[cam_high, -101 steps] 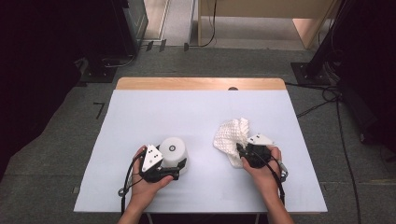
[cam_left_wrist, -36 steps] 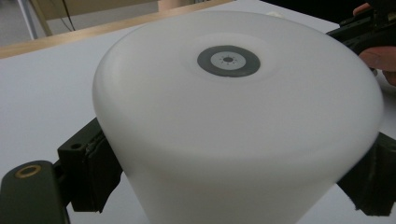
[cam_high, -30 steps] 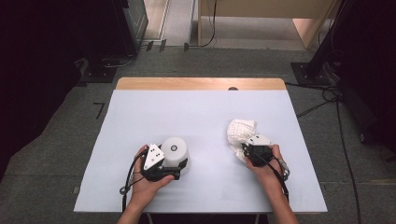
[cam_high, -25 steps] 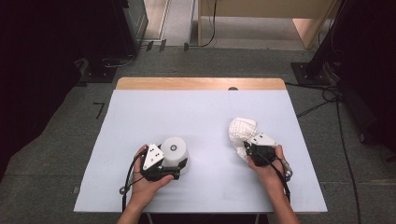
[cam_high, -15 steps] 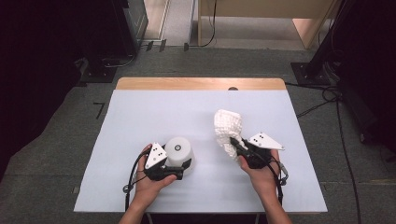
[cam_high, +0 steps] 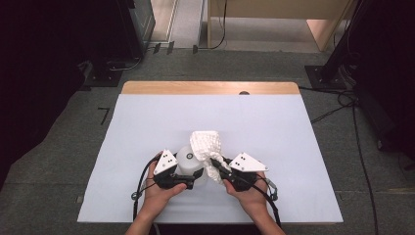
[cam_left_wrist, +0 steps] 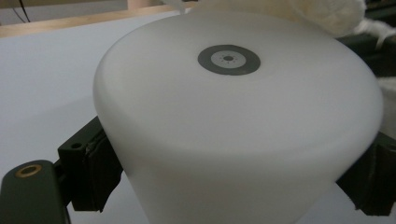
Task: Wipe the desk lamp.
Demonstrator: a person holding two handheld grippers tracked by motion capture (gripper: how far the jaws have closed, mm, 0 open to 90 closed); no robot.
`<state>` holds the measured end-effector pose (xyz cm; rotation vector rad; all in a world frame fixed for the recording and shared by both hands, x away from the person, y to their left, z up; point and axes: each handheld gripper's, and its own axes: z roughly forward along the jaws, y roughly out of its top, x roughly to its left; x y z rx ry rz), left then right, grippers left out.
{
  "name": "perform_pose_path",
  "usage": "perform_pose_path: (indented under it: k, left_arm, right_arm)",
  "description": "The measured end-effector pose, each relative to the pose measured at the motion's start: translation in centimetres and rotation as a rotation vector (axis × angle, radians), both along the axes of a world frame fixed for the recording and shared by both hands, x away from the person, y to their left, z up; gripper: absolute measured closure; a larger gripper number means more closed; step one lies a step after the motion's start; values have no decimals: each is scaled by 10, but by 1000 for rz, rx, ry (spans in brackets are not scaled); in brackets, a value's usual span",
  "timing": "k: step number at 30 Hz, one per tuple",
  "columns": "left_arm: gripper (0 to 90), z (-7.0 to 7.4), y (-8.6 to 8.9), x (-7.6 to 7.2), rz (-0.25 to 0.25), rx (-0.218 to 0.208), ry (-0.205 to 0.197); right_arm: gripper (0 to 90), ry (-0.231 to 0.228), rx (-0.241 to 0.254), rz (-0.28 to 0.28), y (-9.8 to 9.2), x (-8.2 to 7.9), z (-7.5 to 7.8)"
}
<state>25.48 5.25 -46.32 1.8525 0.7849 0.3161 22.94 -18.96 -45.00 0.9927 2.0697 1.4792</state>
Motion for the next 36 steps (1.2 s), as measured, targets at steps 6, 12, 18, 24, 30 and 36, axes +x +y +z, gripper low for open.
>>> perform_pose_path:
  k: [6,12,18,24,30,36]
  left_arm:
    - [87,0,1,1,5,-3,8]
    - [87,1,0,1,3,7,5]
    - [87,1,-6,-3,-6,50,-23]
    - [87,1,-5,-1,-1,34,-13]
    - [87,0,-2,1,4,13,2]
    - [87,1,1,2,15,6,-1]
  right_arm:
    - [784,86,-124,41,11,4,-21]
    - [785,108,-203,56,13,6,-26]
    - [783,-21,-170,25,11,3,-5]
    - [782,26,-209,44,13,5,-18]
    - [783,89,-284,59,18,8,-34]
    - [782,72,-283,52,15,9,-29]
